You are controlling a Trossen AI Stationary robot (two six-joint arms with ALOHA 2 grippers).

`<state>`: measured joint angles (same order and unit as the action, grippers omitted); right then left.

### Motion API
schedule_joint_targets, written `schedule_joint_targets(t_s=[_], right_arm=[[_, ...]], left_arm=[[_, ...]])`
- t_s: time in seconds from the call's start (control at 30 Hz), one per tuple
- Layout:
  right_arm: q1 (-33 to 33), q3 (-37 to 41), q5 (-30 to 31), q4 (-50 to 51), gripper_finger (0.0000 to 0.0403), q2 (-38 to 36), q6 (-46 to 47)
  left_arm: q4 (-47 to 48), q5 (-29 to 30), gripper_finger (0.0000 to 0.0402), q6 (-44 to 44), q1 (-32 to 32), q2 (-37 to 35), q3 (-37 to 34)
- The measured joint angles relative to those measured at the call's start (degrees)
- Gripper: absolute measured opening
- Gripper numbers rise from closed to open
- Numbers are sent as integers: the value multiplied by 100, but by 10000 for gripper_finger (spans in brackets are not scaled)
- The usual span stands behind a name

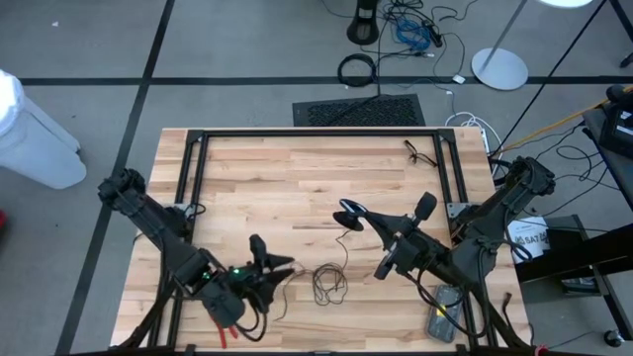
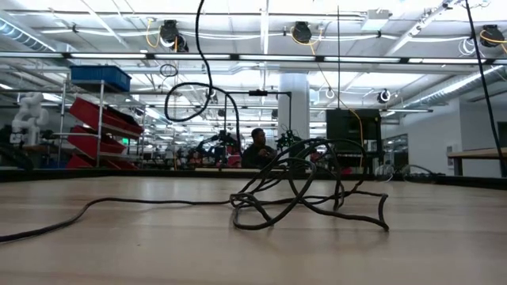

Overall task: Coil cords
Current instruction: Uncoil the black wire from the black spool

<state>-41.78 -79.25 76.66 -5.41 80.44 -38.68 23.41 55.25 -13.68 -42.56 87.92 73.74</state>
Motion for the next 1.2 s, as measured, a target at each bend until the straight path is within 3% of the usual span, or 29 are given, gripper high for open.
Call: schedule_joint_targets(t_s=[0.17,0.4,0.6,0.7,0.9,1.1,1.2], right_arm=[[0,0,4,1,0,0,4],[0,-1,7,2,0,0,47],[0,-2,11,3,0,0,50],[0,0,9,3,0,0,50],[0,0,9,7,0,0,50],[7,0,7,9,0,0,50],[7,-1,7,9,0,0,58]], left_arm=[[-512,-402,140,-9,-33,0,120],[-946,-415,140,-49,121,0,163],[-1887,1066,140,-1559,380,-2,165],[-2013,1078,140,-1606,404,-2,165],[-2138,235,140,-1034,488,-2,165],[-2189,-1527,141,-261,771,2,165],[-2072,-1769,150,-21,928,2,165]])
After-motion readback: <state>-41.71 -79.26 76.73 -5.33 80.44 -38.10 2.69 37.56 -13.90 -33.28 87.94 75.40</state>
